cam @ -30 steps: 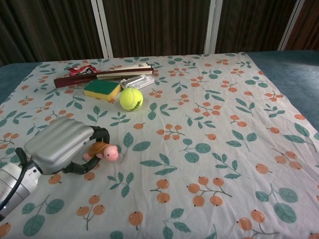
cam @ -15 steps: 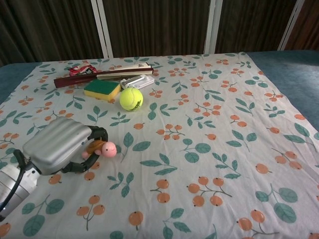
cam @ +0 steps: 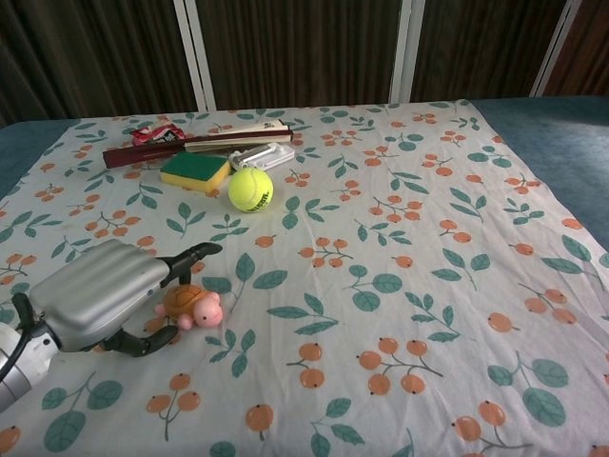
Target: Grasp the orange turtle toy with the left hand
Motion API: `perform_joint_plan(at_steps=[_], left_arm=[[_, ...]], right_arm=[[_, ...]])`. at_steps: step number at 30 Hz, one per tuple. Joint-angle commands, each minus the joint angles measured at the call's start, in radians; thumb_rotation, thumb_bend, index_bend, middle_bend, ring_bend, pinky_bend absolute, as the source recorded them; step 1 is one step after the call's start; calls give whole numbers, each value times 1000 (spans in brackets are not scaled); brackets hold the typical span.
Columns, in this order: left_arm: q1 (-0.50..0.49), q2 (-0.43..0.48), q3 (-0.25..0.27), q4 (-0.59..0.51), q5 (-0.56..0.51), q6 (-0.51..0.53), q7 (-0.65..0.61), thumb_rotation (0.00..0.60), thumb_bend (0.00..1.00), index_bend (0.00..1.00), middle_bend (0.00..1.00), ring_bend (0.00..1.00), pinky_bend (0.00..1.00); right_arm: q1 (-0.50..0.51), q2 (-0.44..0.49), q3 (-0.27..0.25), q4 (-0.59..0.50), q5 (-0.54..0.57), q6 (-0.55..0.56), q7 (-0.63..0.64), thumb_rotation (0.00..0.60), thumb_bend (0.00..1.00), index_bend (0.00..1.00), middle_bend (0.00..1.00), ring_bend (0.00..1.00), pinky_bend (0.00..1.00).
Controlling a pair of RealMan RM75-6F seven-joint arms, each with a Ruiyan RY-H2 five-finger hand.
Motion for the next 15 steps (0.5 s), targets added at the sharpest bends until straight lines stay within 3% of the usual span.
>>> perform_joint_plan(at_steps=[1, 10, 13, 15], left_arm=[[10, 52, 14, -81, -10, -6, 46, 600, 328, 9, 92, 983, 1000], [54, 176, 48, -276, 13, 60, 170, 600, 328, 9, 76, 966, 1000], [94, 247, 67, -338, 32, 128, 189, 600, 330, 8, 82, 893, 1000], [144, 311, 93, -383, 43, 200, 188, 600, 330, 18, 87, 763, 992]], right_arm=[[0, -2, 0, -1, 0, -1, -4, 600, 81, 0, 0, 0, 0], [4, -11, 1, 0, 3, -13, -18, 600, 81, 0, 0, 0, 0], [6, -13, 2, 0, 4, -17, -19, 600, 81, 0, 0, 0, 0], [5, -14, 2, -1, 2, -14, -21, 600, 81, 0, 0, 0, 0]])
